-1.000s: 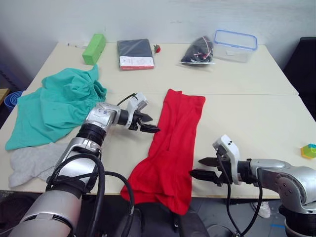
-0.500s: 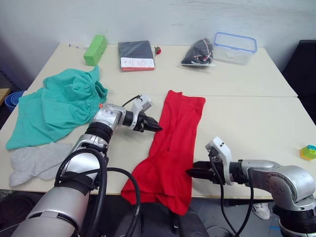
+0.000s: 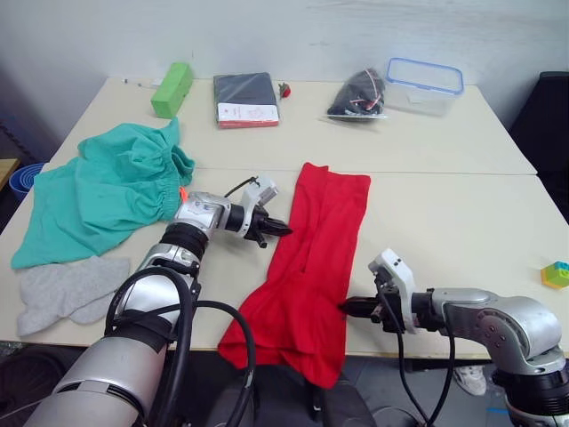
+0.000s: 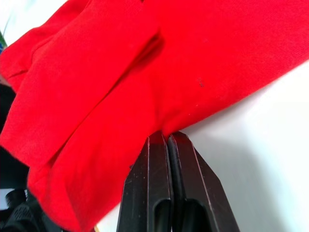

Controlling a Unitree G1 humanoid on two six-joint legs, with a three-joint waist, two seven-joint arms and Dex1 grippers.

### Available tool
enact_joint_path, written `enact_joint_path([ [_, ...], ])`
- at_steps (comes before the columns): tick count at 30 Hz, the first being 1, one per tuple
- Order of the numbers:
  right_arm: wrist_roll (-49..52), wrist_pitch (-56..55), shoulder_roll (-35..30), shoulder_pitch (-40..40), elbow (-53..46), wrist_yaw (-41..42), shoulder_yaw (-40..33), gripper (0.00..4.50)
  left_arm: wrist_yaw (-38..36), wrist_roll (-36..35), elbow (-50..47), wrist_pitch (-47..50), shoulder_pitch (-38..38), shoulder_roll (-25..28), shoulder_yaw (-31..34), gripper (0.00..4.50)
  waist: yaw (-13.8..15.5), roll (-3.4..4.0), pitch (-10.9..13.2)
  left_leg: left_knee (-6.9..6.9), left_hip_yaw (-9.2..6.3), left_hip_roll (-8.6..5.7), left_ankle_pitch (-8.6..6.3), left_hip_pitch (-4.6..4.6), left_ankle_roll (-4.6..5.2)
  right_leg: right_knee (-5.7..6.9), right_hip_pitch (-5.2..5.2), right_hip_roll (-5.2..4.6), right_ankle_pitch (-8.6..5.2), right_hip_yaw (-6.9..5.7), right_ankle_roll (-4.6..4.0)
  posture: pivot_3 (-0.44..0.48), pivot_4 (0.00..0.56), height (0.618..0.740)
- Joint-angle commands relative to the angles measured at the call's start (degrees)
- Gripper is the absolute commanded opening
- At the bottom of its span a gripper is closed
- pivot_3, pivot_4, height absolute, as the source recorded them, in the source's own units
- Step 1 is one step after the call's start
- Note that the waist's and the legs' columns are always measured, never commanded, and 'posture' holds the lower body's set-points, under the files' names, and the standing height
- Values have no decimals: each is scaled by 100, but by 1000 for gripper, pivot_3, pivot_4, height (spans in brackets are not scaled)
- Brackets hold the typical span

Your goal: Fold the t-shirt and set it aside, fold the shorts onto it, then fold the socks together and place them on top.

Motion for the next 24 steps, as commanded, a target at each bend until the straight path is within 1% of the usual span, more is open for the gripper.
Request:
enact_joint_path([
  [1, -161, -313, -389, -244, 499, 272, 221, 0, -7, 44, -396, 116, 257, 192, 53, 6, -13, 0, 0, 0, 1, 1, 0, 1, 0, 0, 0, 1, 0, 0, 0, 0, 150, 740],
  [9, -630, -1143, -919, -1409, 2076, 1140, 1027, 0, 201, -137, -1879, 690, 1070, 519, 222, 6, -11, 1, 1, 3, 5, 1, 0, 4, 0, 4, 0, 0, 2, 8, 4, 0, 150, 740],
  [14, -1094, -1649, -869, -2192, 3167, 1643, 1538, 0, 630, -229, -2405, 738, 1370, 572, 425, 6, -14, 2, 1, 6, 5, 1, 0, 5, 0, 3, 1, -1, 4, 7, 5, 0, 150, 740],
  [16, -1235, -1788, -881, -2324, 3349, 1817, 1713, 0, 853, -262, -2342, 673, 1321, 514, 523, 6, -8, 2, 1, 7, 3, 1, 0, 4, 0, 3, 1, -2, 4, 5, 5, 0, 150, 740],
  [19, -1281, -1818, -885, -2380, 3369, 2020, 1815, 0, 1061, -290, -2097, 559, 1145, 419, 600, 6, -4, 2, 1, 9, 3, 0, 0, 4, 0, 2, 3, -3, 5, 3, 7, 0, 150, 740],
  [24, -1341, -1789, -932, -2192, 3066, 2145, 1832, 0, 1453, -240, -1208, 8, 643, 202, 733, 6, 7, 2, 1, 11, 1, 0, 0, -1, 0, 1, 1, -4, 5, -1, 7, 0, 150, 740],
])
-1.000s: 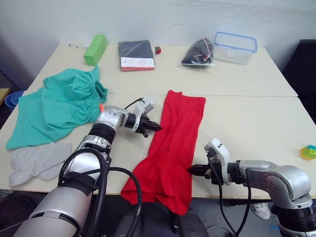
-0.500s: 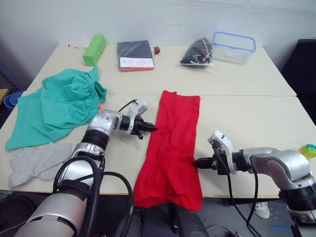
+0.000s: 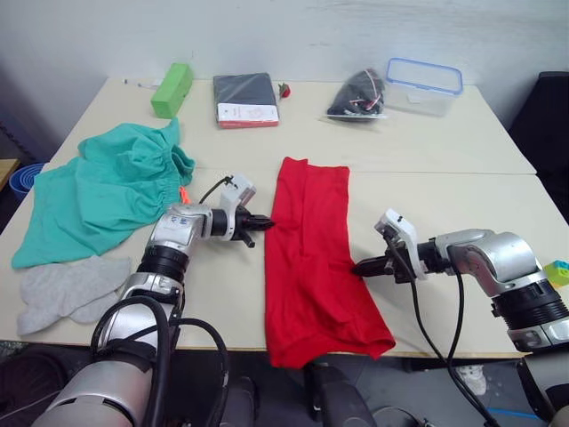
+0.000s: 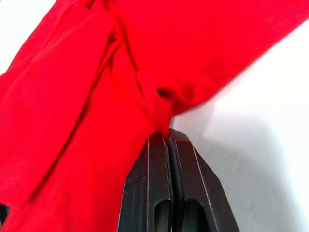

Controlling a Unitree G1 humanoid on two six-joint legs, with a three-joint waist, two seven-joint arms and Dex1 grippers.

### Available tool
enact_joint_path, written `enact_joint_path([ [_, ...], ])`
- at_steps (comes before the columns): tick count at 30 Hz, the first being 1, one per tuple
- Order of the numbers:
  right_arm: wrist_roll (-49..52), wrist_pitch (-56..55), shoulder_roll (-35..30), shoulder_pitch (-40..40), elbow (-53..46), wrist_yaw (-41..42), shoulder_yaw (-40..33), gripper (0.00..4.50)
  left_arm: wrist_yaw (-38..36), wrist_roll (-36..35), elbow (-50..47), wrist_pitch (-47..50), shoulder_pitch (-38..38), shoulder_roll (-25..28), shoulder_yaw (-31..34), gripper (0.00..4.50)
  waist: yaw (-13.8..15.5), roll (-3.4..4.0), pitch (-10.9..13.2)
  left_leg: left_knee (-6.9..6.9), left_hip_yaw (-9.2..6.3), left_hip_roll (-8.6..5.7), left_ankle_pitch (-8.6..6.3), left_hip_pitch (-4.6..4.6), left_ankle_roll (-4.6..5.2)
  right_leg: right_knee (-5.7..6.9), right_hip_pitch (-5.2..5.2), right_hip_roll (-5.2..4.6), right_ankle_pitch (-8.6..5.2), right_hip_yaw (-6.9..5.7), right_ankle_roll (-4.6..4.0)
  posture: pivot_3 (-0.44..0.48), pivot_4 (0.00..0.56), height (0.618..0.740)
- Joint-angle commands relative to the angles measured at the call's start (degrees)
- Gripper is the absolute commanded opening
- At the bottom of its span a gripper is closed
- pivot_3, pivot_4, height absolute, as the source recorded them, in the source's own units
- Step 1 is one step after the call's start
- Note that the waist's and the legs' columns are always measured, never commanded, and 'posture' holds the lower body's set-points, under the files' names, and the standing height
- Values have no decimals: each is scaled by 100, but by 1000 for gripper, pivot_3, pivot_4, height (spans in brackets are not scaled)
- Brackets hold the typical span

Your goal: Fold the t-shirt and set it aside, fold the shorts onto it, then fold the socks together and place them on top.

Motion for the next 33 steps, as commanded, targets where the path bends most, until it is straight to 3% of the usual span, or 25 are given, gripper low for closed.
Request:
enact_joint_path([
  [1, -176, 0, -122, 211, -218, 24, 118, 0, 350, 61, 633, -482, -448, -99, 131, 6, 2, 0, 0, 0, 0, 0, 0, -2, 0, -2, -1, 0, 0, -1, 0, 0, 150, 740],
  [8, -316, -145, 65, 212, -153, -258, -121, 0, 378, 87, 1381, -867, -767, -172, 174, 6, -18, 0, 0, -2, 1, 0, -6, -9, 4, -16, -4, 0, 1, 0, 2, 0, 150, 740],
  [11, -165, 73, -5, 154, -243, -222, -320, 592, 138, 144, 1249, -862, -615, -68, 84, 0, -18, 0, 0, -2, 3, 0, -4, -7, 3, -15, -4, 1, 7, 3, 6, 0, 150, 740],
  [14, -121, 6, -223, 207, -596, -63, -410, 1574, -410, 246, 598, -946, -263, 223, -143, 663, -25, 0, 0, -2, 4, 0, -4, -7, 4, -14, -5, 1, 9, 6, 6, 0, 150, 740],
  [20, -253, -896, -996, 495, -1389, 408, -617, 3608, -1636, 244, -2227, -1260, 1021, 1344, -658, 2547, -20, 16, 9, -10, 11, 3, -5, -49, 0, -12, -59, 1, 8, 16, 4, 0, 150, 740],
  [21, -315, -1323, -1100, 633, -1461, 509, -739, 3962, -1840, 233, -2755, -1609, 1283, 1564, -721, 2866, -14, 16, 10, -13, 12, 4, -6, -49, -1, -16, -59, 1, 7, 18, 2, 0, 150, 740],
  [26, -1217, -4769, -1437, 1579, -1342, 1080, -1038, 3974, -2132, 425, -4157, -3196, 2087, 2176, -963, 4420, 108, 18, 11, -15, 8, 8, -9, -55, 1, -46, -48, 0, 6, 15, 1, 0, 150, 740],
  [30, -1813, -7425, -1304, 1956, -737, 1245, -1027, 3974, -2231, 760, -4348, -4599, 2428, 2472, -1248, 4420, 126, 23, 14, -8, 32, 3, -10, -48, 14, -46, -40, 0, 11, 19, 10, 0, 150, 740],
  [33, -2057, -8909, -1199, 2005, -301, 1355, -862, 3974, -2121, 756, -4324, -4888, 2522, 2370, -1351, 4420, 115, 30, 18, -9, 36, 5, -12, -10, 23, -52, 3, 2, 11, 22, 10, 0, 150, 740],
])
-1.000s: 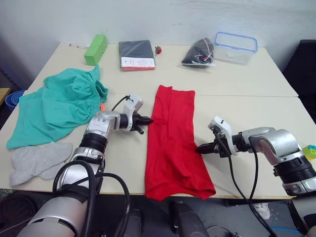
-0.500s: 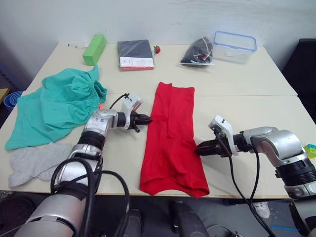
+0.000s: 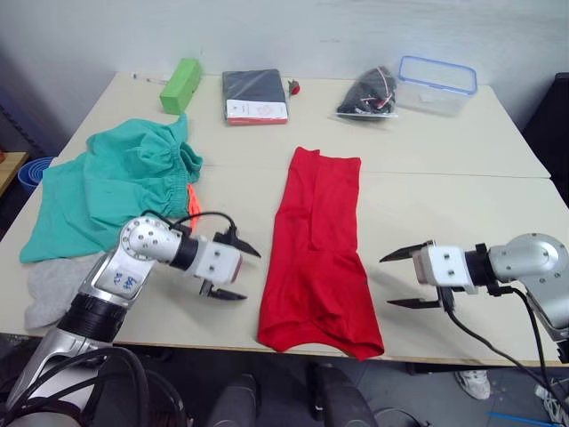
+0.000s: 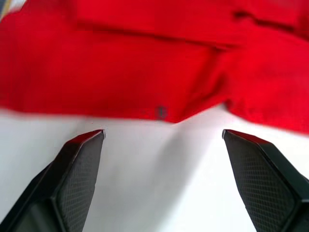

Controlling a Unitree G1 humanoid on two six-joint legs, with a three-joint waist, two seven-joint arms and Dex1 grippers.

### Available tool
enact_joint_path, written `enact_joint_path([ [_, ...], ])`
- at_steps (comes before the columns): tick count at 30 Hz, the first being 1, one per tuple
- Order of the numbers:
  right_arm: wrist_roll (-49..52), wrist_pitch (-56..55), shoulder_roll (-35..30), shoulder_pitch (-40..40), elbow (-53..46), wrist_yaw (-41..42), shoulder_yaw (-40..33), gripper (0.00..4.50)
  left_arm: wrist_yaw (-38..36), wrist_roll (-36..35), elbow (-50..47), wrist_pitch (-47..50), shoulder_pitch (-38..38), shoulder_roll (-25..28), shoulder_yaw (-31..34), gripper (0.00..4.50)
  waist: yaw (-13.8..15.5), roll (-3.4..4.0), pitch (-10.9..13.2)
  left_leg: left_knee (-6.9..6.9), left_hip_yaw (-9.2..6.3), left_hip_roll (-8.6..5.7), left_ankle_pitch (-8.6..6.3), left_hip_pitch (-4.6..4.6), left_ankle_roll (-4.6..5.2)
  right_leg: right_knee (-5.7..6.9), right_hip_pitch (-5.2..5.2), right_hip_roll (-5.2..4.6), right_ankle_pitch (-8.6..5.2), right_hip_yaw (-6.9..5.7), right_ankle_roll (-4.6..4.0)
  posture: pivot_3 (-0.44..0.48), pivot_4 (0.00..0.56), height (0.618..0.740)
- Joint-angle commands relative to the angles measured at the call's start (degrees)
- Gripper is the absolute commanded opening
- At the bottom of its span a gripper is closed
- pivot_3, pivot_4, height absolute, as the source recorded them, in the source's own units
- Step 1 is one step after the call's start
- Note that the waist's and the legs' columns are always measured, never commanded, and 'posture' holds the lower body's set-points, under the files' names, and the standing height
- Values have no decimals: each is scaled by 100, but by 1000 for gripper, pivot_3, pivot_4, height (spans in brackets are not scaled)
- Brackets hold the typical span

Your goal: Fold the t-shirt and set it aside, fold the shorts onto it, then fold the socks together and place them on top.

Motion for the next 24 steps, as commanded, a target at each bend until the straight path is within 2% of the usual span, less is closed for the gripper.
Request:
enact_joint_path([
  [1, -228, -1769, 85, -14, 388, 180, 89, 3974, 113, 37, -138, -412, 46, -99, -111, 4420, -5, 6, 3, 0, -1, 2, -2, 24, 4, -5, 30, 1, 0, -3, 0, 0, 150, 740],
  [7, -253, -3272, 121, 81, 890, 281, 446, 3974, 114, 17, -163, -977, 145, -142, -258, 4420, -18, 8, 3, 2, 1, 2, 0, 37, 11, 2, 39, 1, 0, 5, 0, 0, 150, 740],
  [14, -586, -3456, 452, 257, 725, -151, 809, 3974, -161, -37, -379, -838, 274, -32, -479, 4420, -22, 5, 0, 2, -3, 7, 0, 47, 11, 4, 47, 4, -1, 10, -3, 0, 150, 740],
  [17, -777, -3400, 662, 150, 789, -304, 971, 3974, -64, 107, -250, -1009, 229, -138, -577, 4420, -71, 4, 1, -15, -4, 14, -2, 111, 11, -6, 110, 9, -10, 13, -18, 0, 150, 740],
  [18, -795, -3351, 706, 136, 791, -340, 1012, 3974, -30, 140, -197, -1044, 206, -178, -602, 4001, -84, 1, 1, -23, -13, 18, -5, 141, 12, -19, 147, 9, -16, 18, -27, 0, 150, 740],
  [20, -845, -3266, 781, 115, 804, -408, 1088, 3974, 22, 206, -75, -1085, 145, -269, -647, 3476, -122, -3, 4, -56, -16, 19, -4, 211, 12, -39, 217, 9, -24, 26, -36, 0, 150, 740],
  [22, -877, -3236, 803, 78, 822, -434, 1157, 3595, 38, 229, 19, -1113, 111, -328, -679, 2846, -142, -5, 2, -75, -18, 21, -5, 224, 12, -45, 249, 8, -51, 29, -59, 0, 150, 740],
  [24, -823, -3115, 803, 61, 790, -462, 1189, 3034, 59, 264, 105, -1142, 89, -367, -700, 2208, -154, -9, 0, -74, -21, 23, -5, 229, 12, -36, 238, 10, -43, 27, -42, 0, 150, 740],
])
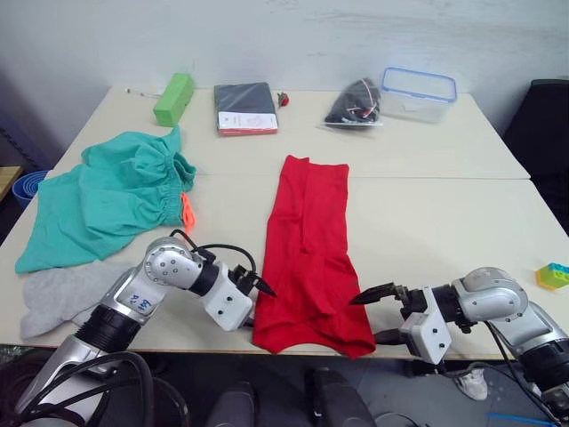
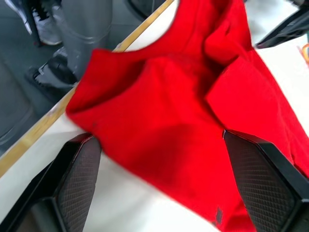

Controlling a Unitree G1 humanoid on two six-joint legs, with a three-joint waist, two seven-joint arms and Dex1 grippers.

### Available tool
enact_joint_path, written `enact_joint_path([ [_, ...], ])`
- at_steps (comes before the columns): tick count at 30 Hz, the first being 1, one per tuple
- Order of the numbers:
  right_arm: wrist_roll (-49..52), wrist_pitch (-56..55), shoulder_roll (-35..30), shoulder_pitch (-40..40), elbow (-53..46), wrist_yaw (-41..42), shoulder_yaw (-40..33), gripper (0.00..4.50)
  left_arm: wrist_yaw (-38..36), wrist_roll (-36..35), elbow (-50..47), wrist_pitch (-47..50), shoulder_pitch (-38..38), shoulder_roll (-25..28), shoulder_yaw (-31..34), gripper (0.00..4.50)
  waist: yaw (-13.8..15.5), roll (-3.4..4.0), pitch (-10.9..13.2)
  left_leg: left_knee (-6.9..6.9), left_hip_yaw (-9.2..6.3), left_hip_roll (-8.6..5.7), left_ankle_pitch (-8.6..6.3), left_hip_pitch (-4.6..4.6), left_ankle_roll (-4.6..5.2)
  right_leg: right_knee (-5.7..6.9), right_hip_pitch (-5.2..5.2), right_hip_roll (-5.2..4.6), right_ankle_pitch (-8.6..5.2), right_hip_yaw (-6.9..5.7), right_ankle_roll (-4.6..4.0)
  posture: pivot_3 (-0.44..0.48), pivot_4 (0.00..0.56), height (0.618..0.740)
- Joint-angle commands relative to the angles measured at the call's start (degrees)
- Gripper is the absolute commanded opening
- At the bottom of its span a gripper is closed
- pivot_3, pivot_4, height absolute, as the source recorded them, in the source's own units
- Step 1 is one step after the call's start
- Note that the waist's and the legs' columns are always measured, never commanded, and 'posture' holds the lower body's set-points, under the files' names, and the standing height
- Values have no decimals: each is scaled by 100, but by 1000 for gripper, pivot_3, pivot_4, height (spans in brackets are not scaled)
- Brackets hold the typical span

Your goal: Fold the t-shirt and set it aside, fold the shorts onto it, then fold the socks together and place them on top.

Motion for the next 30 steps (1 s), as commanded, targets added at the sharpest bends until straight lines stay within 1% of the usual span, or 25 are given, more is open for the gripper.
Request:
enact_joint_path([
  [1, -131, 237, 80, 13, -38, -51, 204, 2664, 101, 104, 146, -91, -51, -43, -76, 1859, -6, -1, 0, 1, -2, 3, 0, 6, 0, 3, -4, 2, 0, -1, 0, 0, 150, 740],
  [6, 53, 509, 39, 62, -205, -75, 239, 884, 166, 67, 249, -39, -2, -61, -42, 237, 2, -1, 0, 4, -5, 5, 1, 11, -1, 13, -9, 4, 1, -1, 0, 0, 150, 740],
  [7, 106, 576, 34, 88, -250, -76, 233, 535, 158, 41, 238, -27, 32, -38, -36, 0, 5, -1, 0, 4, -6, 5, 1, 11, -1, 13, -9, 4, 1, -2, 0, 0, 150, 740],
  [8, 164, 649, 32, 119, -299, -81, 219, 164, 150, 16, 219, -9, 66, -16, -34, 0, 6, 0, 0, 4, -7, 5, 1, 8, -1, 13, -12, 3, 0, -1, 0, 0, 150, 740],
  [9, 293, 878, 35, 176, -409, -90, 187, 9, 138, -21, 183, 31, 113, 13, -26, 0, 7, 0, 0, 4, -7, 5, 1, 4, -1, 13, -15, 2, 0, -2, 0, 0, 150, 740],
  [12, 815, 1815, -47, 397, -945, -50, 82, 9, 83, -196, 22, 244, 270, 116, 28, 0, 7, 0, 0, 2, -13, 5, 0, -12, -1, 13, -32, 1, 1, -4, 0, 0, 150, 740],
  [14, 1300, 2592, -208, 594, -1513, 1, -33, 9, -4, -489, -260, 666, 469, 238, 134, 0, 5, 3, 2, -1, -15, 9, -2, -16, -4, 15, -39, 2, 0, -5, -1, 0, 150, 740],
  [16, 1814, 3315, -394, 825, -2122, -8, -224, 9, -178, -960, -876, 1499, 761, 514, 282, 0, -4, 7, 5, -7, -15, 11, -3, -28, -7, 18, -54, 2, -3, -4, -5, 0, 150, 740],
  [21, 2860, 4769, -792, 1426, -3341, -130, -735, 9, -342, -1561, -2183, 3019, 1346, 1219, 531, 0, 20, 9, 8, -5, -19, 16, -7, -56, -12, 23, -83, 2, -7, -8, -9, 0, 150, 740],
  [25, 3262, 5359, -1014, 2008, -3931, -46, -1082, 9, -286, -1961, -2995, 3849, 1736, 1571, 753, 0, 36, 11, 10, -3, -28, 16, -8, -73, -14, 12, -88, 2, -9, -19, -7, 0, 150, 740],
  [30, 4155, 6347, -1328, 2418, -4382, 160, -1522, 9, -199, -2428, -3476, 4590, 2017, 1688, 976, 0, 30, 9, 13, 0, -26, 15, -10, -78, -18, 3, -88, 2, -10, -19, -3, 0, 150, 740],
])
